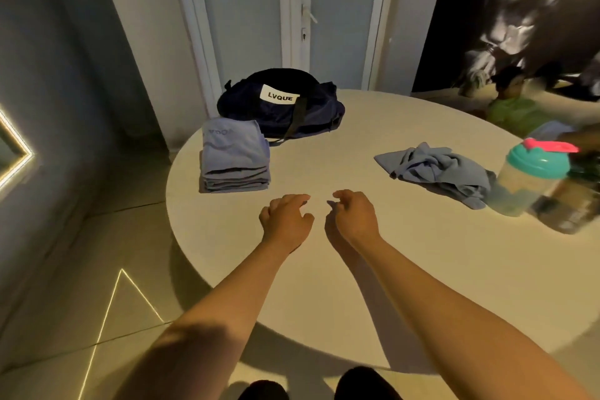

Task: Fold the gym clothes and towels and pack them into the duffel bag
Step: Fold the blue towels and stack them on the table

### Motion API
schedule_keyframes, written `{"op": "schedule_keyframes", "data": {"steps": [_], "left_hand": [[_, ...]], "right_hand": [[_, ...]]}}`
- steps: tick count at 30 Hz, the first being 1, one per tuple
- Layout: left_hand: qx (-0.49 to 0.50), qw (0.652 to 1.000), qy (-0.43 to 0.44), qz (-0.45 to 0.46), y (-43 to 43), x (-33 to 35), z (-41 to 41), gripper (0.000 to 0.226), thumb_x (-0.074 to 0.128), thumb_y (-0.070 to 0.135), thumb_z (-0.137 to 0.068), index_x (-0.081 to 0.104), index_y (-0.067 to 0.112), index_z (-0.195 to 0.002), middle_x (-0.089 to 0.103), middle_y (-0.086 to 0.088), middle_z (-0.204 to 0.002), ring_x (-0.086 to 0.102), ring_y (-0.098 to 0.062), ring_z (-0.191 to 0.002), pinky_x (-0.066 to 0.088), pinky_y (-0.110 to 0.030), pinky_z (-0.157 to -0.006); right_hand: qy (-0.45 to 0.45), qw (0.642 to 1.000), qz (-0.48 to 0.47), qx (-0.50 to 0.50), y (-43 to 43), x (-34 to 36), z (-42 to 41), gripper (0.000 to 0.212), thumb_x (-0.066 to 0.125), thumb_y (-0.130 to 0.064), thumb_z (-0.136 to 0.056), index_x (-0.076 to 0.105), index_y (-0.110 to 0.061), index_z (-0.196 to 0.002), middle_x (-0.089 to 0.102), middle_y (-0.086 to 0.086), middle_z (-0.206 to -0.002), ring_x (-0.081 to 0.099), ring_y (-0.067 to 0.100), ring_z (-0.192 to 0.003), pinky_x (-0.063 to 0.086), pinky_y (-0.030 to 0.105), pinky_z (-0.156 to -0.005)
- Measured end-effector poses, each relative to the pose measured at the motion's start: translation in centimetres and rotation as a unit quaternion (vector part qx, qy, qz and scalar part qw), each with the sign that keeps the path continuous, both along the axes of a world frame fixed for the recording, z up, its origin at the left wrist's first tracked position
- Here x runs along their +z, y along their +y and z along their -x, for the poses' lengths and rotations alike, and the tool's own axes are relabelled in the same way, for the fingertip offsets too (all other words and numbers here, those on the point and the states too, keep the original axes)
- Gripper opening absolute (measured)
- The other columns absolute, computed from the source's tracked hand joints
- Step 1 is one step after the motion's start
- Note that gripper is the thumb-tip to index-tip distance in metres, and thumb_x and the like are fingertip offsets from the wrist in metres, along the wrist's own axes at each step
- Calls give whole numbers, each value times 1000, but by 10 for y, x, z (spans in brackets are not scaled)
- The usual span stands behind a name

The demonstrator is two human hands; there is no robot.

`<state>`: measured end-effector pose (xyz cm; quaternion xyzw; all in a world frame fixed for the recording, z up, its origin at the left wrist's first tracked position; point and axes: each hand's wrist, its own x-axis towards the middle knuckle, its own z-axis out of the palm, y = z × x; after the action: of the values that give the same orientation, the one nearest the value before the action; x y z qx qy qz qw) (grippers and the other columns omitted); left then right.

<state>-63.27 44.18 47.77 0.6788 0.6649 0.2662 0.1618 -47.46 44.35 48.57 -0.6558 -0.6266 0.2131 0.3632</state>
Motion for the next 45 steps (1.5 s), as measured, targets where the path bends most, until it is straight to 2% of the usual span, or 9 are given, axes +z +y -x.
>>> {"op": "schedule_keyframes", "data": {"steps": [7, 12, 15, 22, 26, 30, 35, 39, 45], "left_hand": [[-109, 993, -42, 16, 12, 5, -126, 40, 54, 27, -100, 55, 32, -139, 54, 10, -143, 44, -18, -133, 32, -37, -113], [-118, 993, 26, 2, 23, -3, -176, 44, 46, 32, -102, 45, 38, -146, 38, 12, -156, 33, -14, -141, 15, -37, -113], [-120, 991, 53, -17, 26, -11, -173, 47, 43, 36, -103, 40, 39, -149, 30, 10, -161, 29, -14, -144, 12, -39, -116], [-138, 986, -61, -70, 27, -17, -170, 42, 54, 26, -101, 50, 35, -141, 50, 13, -145, 48, -14, -131, 27, -40, -113], [-171, 958, -224, -62, 27, -15, -165, 55, 56, 16, -100, 40, 29, -150, 40, 8, -155, 44, -15, -137, 42, -40, -112], [-161, 970, -173, -52, 13, -12, -155, 46, 58, 21, -101, 49, 29, -145, 33, 2, -159, 31, -18, -145, 36, -37, -116], [-170, 966, -181, -71, -19, -10, -127, 14, 55, 20, -100, 68, 18, -106, 66, 0, -106, 60, -21, -102, 53, -47, -89], [-138, 963, -221, -66, -58, 5, -102, 18, 45, 24, -107, 61, 20, -100, 66, 2, -97, 62, -10, -87, 52, -25, -73], [-97, 975, -158, -122, -96, -2, -61, 20, 48, 30, -106, 66, 23, -108, 67, 3, -103, 62, -15, -89, 53, -33, -72]], "right_hand": [[-104, 988, -6, -117, -9, -6, -118, 33, 56, -17, -95, 67, -16, -127, 58, 12, -136, 54, 33, -123, 43, 44, -104], [-153, 973, -48, -167, 12, -4, -188, 44, 63, -21, -92, 60, -18, -136, 16, 18, -164, 19, 40, -147, 25, 49, -117], [-139, 975, 58, -166, 28, 3, -206, 51, 56, -22, -96, 47, -25, -146, -3, 14, -167, 23, 41, -144, 33, 47, -110], [-128, 977, 43, -163, 38, -11, -180, 25, 51, -11, -96, 67, -12, -116, 63, 10, -117, 54, 36, -112, 34, 33, -79], [41, 996, 4, -85, 5, -8, -159, 27, 52, -6, -96, 71, -10, -114, 70, 9, -119, 61, 31, -109, 47, 33, -86], [127, 991, -28, -36, -39, 1, -137, 11, 54, -11, -98, 62, -15, -104, 65, -4, -92, 61, 13, -83, 43, 18, -65], [141, 990, -26, -8, -78, 6, -119, 6, 54, -22, -99, 58, -18, -100, 63, 1, -82, 55, 12, -70, 45, 29, -62], [112, 992, -65, -9, -102, 13, -98, 17, 53, -25, -99, 64, -18, -87, 64, 0, -78, 57, 16, -73, 49, 39, -68], [-26, 999, -35, -17, -121, 1, -82, 51, 41, -50, -97, 51, -26, -140, 48, 4, -145, 46, 28, -127, 40, 46, -101]]}}
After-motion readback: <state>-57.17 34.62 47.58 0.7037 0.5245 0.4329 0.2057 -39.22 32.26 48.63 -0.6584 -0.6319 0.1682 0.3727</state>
